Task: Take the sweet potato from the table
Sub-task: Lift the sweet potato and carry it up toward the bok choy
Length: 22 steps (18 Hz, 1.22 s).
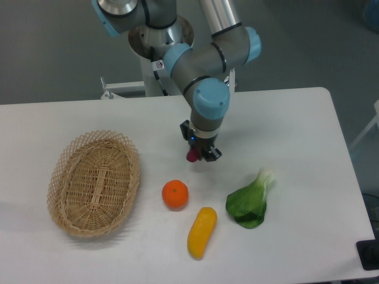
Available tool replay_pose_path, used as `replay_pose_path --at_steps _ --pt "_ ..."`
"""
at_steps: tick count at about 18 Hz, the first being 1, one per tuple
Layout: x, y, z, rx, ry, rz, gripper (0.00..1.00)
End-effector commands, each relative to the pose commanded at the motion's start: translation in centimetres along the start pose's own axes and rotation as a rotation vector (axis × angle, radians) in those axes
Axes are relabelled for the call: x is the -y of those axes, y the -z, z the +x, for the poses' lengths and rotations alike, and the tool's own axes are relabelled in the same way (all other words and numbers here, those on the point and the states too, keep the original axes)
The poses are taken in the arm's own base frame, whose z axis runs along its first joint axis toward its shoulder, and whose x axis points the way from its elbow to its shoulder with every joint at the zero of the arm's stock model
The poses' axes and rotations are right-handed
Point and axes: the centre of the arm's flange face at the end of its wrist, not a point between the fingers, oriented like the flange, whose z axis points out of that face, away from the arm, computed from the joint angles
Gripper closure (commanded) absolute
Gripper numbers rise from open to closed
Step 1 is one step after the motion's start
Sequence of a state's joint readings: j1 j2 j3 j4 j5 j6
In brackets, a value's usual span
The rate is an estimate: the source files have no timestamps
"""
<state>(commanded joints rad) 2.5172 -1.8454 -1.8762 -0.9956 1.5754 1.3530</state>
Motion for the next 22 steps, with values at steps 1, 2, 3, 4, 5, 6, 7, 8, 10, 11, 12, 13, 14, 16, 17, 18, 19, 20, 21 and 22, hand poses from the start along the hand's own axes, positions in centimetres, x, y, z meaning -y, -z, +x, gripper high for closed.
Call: replay_pose_path --at_steps 1,2,3,4,5,6,7,8,10,11,12,13,14,16,17,18,19,20,21,22 --pt "-0.6 0.6 -0.9 0.013 0.014 0.003 0.79" --pt "-1.3 1.1 -1.7 0.027 0.029 0.006 0.79" --pt "-1.8 1.9 -2.6 0.043 0.042 0.009 0.79" --pt "-2.0 2.5 -3.2 0.057 0.049 0.01 0.79" --pt "-2.3 3.0 -3.8 0.068 0.063 0.012 0.79" --pt "-3.1 3.1 -4.6 0.072 0.08 0.013 0.79" --pt "-3.5 3.5 -5.2 0.081 0.086 0.014 0.79" --pt "-3.6 3.9 -6.0 0.093 0.089 0.016 0.79" --pt "-3.8 4.7 -7.9 0.117 0.094 0.021 0.79" --pt "-3.8 5.2 -9.0 0.132 0.096 0.024 0.79" --pt "-3.6 5.3 -10.1 0.143 0.096 0.026 0.79" --pt "-3.4 5.8 -11.3 0.158 0.094 0.027 0.79" --pt "-3.2 5.9 -12.4 0.158 0.094 0.028 0.79" --pt "-3.1 6.5 -13.9 0.14 0.093 0.025 0.79" --pt "-3.1 6.9 -14.6 0.139 0.093 0.025 0.79" --pt "-3.0 7.1 -15.1 0.141 0.091 0.027 0.78" --pt "-2.9 7.1 -15.6 0.144 0.091 0.027 0.78" --pt "-2.9 6.9 -16.0 0.146 0.091 0.027 0.78" --pt "-2.8 6.8 -16.5 0.148 0.091 0.028 0.78" --pt "-2.8 7.0 -16.7 0.153 0.091 0.03 0.78"
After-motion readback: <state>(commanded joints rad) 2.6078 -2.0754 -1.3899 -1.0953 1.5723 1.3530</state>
